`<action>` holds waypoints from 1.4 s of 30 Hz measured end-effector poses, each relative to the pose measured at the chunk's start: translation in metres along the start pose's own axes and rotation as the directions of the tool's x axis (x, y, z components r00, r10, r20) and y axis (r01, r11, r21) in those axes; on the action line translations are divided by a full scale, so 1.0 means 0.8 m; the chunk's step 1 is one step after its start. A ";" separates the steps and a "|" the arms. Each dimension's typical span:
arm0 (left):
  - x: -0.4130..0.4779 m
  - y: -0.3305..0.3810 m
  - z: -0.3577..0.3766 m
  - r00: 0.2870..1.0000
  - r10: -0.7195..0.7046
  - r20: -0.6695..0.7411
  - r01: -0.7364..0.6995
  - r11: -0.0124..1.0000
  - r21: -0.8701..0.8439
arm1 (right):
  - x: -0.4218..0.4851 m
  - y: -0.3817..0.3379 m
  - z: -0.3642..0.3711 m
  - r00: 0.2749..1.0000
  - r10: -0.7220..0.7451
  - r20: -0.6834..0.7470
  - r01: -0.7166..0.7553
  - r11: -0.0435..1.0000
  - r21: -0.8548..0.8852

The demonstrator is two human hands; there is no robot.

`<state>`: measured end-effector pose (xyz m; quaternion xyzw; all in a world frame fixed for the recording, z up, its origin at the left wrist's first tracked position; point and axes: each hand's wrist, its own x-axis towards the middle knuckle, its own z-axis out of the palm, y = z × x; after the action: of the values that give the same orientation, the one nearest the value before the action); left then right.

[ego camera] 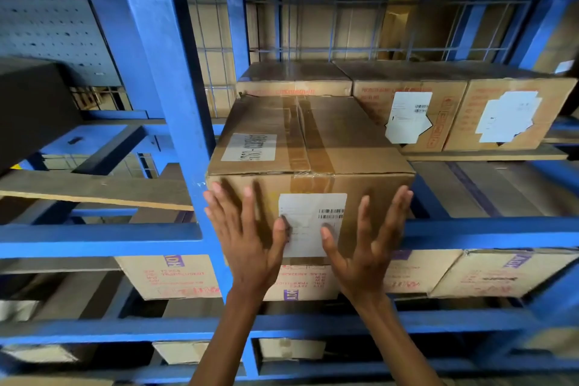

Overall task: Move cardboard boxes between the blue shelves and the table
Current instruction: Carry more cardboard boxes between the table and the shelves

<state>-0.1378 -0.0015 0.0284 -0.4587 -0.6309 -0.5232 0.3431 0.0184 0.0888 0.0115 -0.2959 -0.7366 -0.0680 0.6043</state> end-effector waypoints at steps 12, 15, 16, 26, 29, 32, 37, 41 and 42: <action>-0.017 -0.032 0.057 0.984 0.164 -0.068 -0.143 0.959 0.246 | 0.003 0.006 0.063 0.993 -0.098 -0.073 0.084 0.981 -0.173; -0.020 -0.038 0.064 0.979 0.189 -0.081 -0.163 0.952 0.258 | -0.001 0.013 0.071 0.990 -0.112 -0.083 0.095 0.978 -0.184; -0.020 -0.039 0.066 0.977 0.196 -0.077 -0.170 0.949 0.265 | -0.002 0.015 0.074 0.989 -0.117 -0.090 0.099 0.978 -0.186; -0.014 -0.022 0.039 0.991 0.124 0.046 -0.130 0.979 0.159 | 0.004 0.001 0.045 0.999 -0.035 0.018 0.038 0.986 -0.163; -0.041 -0.014 0.017 0.980 0.079 0.185 -0.086 0.996 0.028 | -0.025 0.001 0.011 0.984 0.029 0.176 -0.018 0.998 -0.067; -0.083 -0.004 -0.007 0.938 0.084 0.335 -0.055 0.994 -0.094 | -0.074 -0.004 -0.032 0.926 0.168 0.339 -0.166 0.986 -0.035; -0.172 0.043 -0.044 0.791 0.067 0.608 0.175 0.927 -0.331 | -0.171 -0.028 -0.105 0.715 0.561 0.418 -0.482 0.828 -0.287; -0.230 0.095 -0.054 0.553 0.229 0.801 0.268 0.862 -0.431 | -0.234 -0.040 -0.185 0.543 0.767 0.342 -0.556 0.634 -0.538; -0.243 0.110 -0.055 0.498 0.299 0.814 0.254 0.847 -0.467 | -0.248 -0.042 -0.210 0.506 0.807 0.305 -0.562 0.577 -0.593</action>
<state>0.0094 -0.0841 -0.1096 -0.7417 -0.5383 -0.3693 -0.1541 0.1624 -0.0853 -0.1206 -0.6975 -0.6568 0.1152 0.2624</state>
